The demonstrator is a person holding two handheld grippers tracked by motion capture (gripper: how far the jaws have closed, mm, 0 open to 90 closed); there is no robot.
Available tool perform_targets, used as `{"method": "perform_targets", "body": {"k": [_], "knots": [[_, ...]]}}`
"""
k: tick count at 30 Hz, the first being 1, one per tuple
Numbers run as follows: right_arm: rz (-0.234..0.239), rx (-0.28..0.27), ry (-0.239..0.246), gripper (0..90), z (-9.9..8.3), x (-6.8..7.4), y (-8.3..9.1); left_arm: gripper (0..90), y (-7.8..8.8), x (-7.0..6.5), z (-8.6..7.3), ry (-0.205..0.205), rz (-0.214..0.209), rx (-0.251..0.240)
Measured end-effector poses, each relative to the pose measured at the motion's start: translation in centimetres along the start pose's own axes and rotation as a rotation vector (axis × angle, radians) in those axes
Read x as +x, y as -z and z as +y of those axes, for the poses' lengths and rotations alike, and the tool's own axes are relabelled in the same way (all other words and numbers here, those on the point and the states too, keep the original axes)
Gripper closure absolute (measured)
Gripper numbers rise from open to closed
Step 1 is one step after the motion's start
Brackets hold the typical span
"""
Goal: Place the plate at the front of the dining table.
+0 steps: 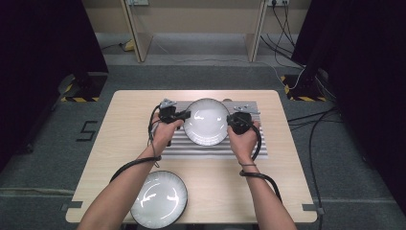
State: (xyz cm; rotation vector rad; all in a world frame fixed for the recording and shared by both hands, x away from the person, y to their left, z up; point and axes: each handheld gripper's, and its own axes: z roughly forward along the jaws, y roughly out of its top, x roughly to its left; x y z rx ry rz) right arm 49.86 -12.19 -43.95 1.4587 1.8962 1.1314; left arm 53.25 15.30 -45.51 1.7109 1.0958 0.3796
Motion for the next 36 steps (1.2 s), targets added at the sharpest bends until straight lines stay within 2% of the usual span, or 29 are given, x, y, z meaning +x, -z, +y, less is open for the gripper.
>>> {"method": "perform_targets", "body": {"k": [10, 15, 16, 27, 36], "knots": [[-0.001, 0.009, 0.011, 85.1, -0.1, -0.2, -0.8, 81.6, -0.4, 0.2, -0.4, 0.013, 0.012, 0.009], [-0.003, 0.020, 0.009, 84.8, -0.2, -0.3, -1.2, 81.8, -0.8, 0.4, -0.6, 0.011, 0.005, 0.008], [-0.002, 0.025, 0.006, 84.8, -0.2, -0.4, -1.3, 81.8, -0.7, 0.3, -0.7, 0.019, 0.014, 0.016], [-0.012, 0.043, 0.024, 84.5, -0.6, -0.4, -1.9, 81.8, -1.2, 0.3, -1.3, 0.014, 0.033, 0.030], [-0.020, 0.045, 0.017, 84.2, -0.6, -0.7, -2.3, 81.8, -1.6, 0.2, -1.4, 0.018, 0.037, 0.042]]}}
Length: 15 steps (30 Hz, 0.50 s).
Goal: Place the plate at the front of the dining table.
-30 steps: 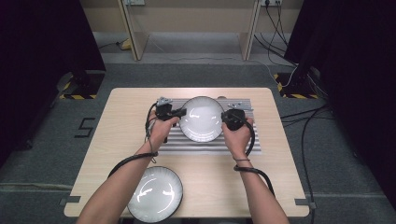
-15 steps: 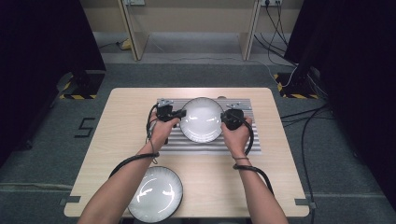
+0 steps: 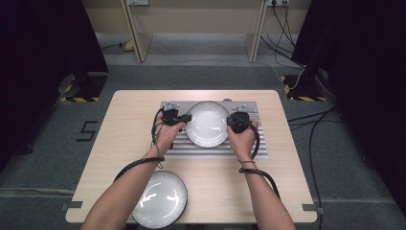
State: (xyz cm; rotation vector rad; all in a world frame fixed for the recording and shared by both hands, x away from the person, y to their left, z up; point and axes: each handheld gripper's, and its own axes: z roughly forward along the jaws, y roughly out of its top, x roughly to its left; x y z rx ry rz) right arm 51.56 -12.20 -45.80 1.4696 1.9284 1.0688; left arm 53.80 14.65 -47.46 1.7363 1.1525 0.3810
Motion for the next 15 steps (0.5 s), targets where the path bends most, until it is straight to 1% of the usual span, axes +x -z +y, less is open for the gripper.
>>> {"method": "perform_targets", "body": {"k": [5, 7, 9, 10, 15], "knots": [[-0.006, 0.008, -0.002, 83.4, -0.07, -0.09, -0.35, 82.0, -0.23, -0.07, 0.11, 0.004, 0.006, 0.009], [-0.007, 0.016, -0.004, 83.0, -0.16, -0.15, -0.50, 82.0, -0.35, -0.09, 0.13, 0.014, 0.009, 0.013], [-0.006, 0.027, -0.009, 83.0, -0.21, -0.26, -0.63, 81.9, -0.50, -0.10, 0.10, 0.012, 0.014, 0.020], [-0.006, 0.031, -0.010, 83.0, -0.23, -0.25, -0.66, 81.8, -0.62, -0.10, 0.03, 0.021, 0.020, 0.023], [-0.010, 0.045, -0.011, 83.0, -0.35, -0.27, -0.91, 81.5, -0.97, -0.15, -0.15, 0.028, 0.037, 0.038]]}}
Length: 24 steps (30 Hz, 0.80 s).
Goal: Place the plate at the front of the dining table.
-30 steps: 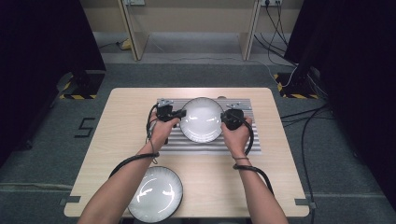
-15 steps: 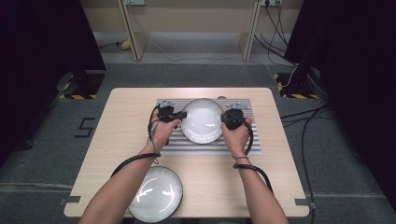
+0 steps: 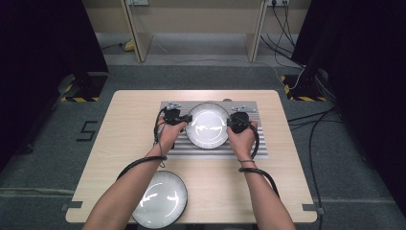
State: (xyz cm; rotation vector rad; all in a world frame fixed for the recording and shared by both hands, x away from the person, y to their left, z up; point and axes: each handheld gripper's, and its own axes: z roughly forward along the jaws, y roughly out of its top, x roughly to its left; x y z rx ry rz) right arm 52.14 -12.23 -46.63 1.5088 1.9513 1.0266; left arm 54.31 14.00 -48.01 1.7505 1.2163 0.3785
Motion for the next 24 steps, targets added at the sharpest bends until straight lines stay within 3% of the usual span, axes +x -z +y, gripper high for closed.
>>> {"method": "perform_targets", "body": {"k": [15, 18, 20, 24], "knots": [[-0.030, 0.019, -0.008, 84.0, -0.20, -0.15, -0.51, 82.7, -0.43, 0.47, 0.13, -0.018, 0.056, 0.026], [-0.014, 0.016, -0.010, 85.5, -0.12, -0.25, -0.48, 83.1, -0.54, 0.44, 0.12, -0.023, 0.049, 0.032], [-0.026, 0.026, 0.015, 85.8, 0.04, -0.01, -0.46, 82.9, -0.60, 0.25, 0.15, -0.017, 0.041, 0.031], [-0.026, 0.018, -0.005, 84.5, 0.08, -0.27, -0.35, 82.4, -0.29, 0.19, 0.38, -0.025, 0.040, 0.016]]}}
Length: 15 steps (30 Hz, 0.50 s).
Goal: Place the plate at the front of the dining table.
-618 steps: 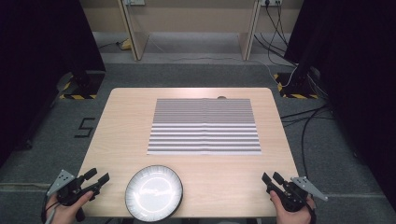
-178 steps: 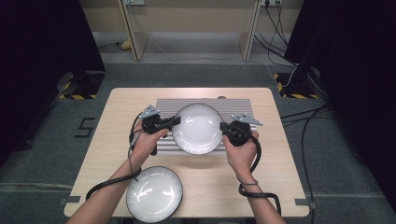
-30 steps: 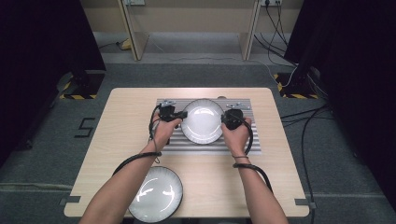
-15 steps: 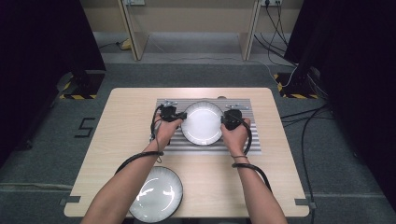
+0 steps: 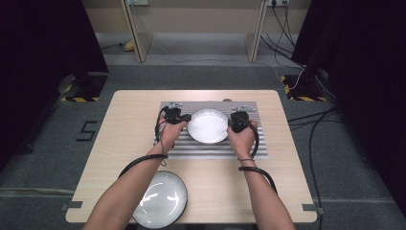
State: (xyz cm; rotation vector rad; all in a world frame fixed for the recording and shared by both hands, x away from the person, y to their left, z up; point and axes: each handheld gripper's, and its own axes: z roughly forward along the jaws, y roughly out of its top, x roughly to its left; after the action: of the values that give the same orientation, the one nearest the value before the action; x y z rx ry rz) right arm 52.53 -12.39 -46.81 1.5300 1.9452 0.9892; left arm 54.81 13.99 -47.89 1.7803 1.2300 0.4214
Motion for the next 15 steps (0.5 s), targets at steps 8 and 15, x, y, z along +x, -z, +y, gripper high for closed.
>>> {"method": "perform_targets", "body": {"k": [8, 15], "knots": [[0.000, -0.024, -0.003, 78.2, 0.1, -0.4, 0.9, 77.1, 1.2, 0.5, 0.3, -0.022, -0.020, -0.033], [0.008, -0.033, -0.015, 68.5, 0.2, -0.8, 2.0, 63.0, 3.0, 0.7, 0.6, 0.015, -0.017, -0.037]]}}
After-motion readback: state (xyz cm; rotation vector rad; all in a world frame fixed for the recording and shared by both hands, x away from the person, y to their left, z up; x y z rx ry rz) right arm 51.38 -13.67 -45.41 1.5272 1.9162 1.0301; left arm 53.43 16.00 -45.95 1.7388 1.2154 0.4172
